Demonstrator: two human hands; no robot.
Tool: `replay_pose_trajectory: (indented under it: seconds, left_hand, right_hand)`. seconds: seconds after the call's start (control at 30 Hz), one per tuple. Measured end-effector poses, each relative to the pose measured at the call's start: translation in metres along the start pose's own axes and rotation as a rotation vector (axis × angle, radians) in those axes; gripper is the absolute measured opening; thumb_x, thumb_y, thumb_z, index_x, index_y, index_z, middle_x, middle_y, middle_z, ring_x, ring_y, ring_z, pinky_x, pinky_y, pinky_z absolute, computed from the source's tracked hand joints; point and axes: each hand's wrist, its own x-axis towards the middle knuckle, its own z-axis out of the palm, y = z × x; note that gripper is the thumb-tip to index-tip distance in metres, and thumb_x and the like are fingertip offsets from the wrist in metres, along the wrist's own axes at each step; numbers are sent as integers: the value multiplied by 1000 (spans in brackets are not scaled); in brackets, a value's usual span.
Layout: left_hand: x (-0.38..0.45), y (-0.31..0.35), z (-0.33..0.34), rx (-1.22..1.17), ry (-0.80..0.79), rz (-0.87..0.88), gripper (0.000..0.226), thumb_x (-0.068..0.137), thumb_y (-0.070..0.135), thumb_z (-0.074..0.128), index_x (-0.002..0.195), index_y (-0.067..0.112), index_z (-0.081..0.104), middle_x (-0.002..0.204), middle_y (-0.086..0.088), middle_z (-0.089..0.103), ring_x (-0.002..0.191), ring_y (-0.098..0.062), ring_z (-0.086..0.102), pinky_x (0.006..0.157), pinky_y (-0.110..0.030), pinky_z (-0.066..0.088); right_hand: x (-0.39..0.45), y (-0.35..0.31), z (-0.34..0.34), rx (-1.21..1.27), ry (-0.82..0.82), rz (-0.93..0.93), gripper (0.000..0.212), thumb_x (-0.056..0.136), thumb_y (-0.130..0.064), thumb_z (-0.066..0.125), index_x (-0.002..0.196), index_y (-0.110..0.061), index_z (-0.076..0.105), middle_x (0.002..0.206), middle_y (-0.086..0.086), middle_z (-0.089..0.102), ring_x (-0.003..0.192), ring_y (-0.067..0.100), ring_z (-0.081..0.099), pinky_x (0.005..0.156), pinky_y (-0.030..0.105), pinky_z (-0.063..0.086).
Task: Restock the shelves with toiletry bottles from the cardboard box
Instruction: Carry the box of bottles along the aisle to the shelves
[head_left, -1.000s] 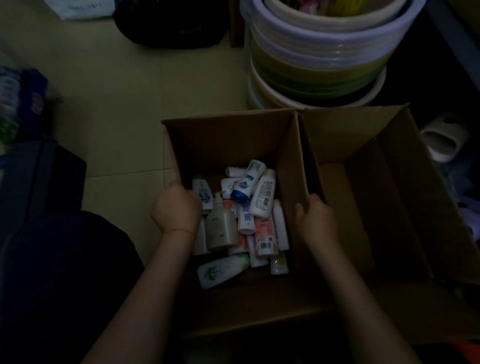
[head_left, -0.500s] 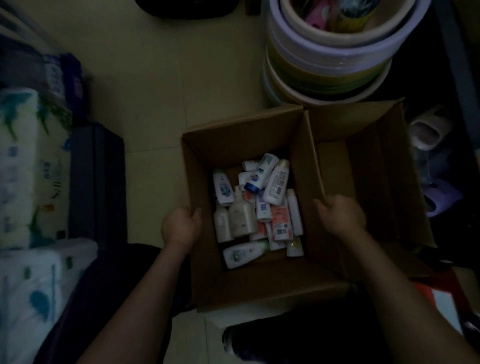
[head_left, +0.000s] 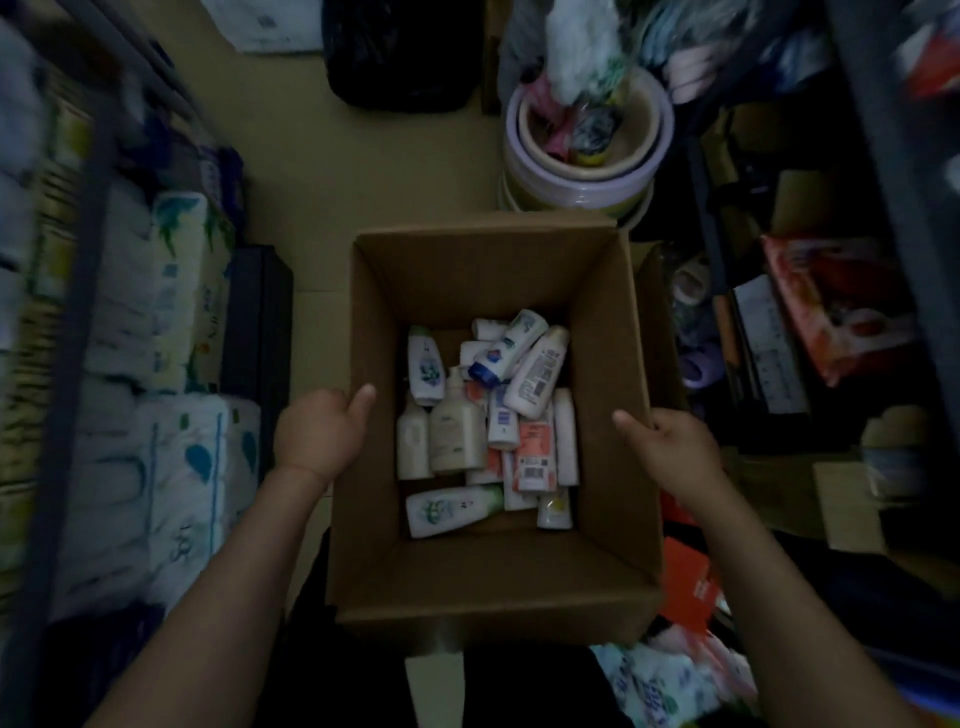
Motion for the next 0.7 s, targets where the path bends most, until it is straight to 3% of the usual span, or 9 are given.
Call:
replay_pose_trajectory:
  seconds: [0.2,0.3,0.37,0.5,0.7]
  left_hand:
    - [-127,-14,-62,47,115,144,63,101,49,42,59,4,54,61,-11,55,55,-22,49,48,-29,27]
    - [-177,-39,-73,97,134,216,66,100,55,40,59,7,57,59,-10,57,55,-24,53,51,-30,37]
    - [-206,-57,-76,108,98,242,67,98,59,37,60,8,59,61,-10,58,56,-26,55,54,-31,40]
    - [-269,-76,-70,90,-24,297,67,98,58,40,67,3,60,68,-11,58,64,-27,55,52,-30,33]
    - [-364,-104,-35,132,-185,294,72,96,61,43,77,-4,66,77,-16,65,69,-30,59,70,-37,48]
  right_hand:
    - [-159,22,-33,39,100,-34,41,93,-50,56,74,-15,68,71,3,68,69,22,65,66,37,53]
    - [-236,48,-26,60,161,-6,45,92,-52,55,74,-12,67,70,3,67,69,24,65,67,41,55]
    - [-287,70,-11,92,189,23,47,91,-54,55,73,-12,67,69,5,67,68,24,66,67,43,56]
    - [-377,111,17,179,215,93,42,91,-52,57,77,-15,70,75,6,71,72,23,69,71,45,58]
    - [-490,196,50,195,139,223,36,93,-51,56,91,-19,74,86,0,73,78,17,69,79,42,58]
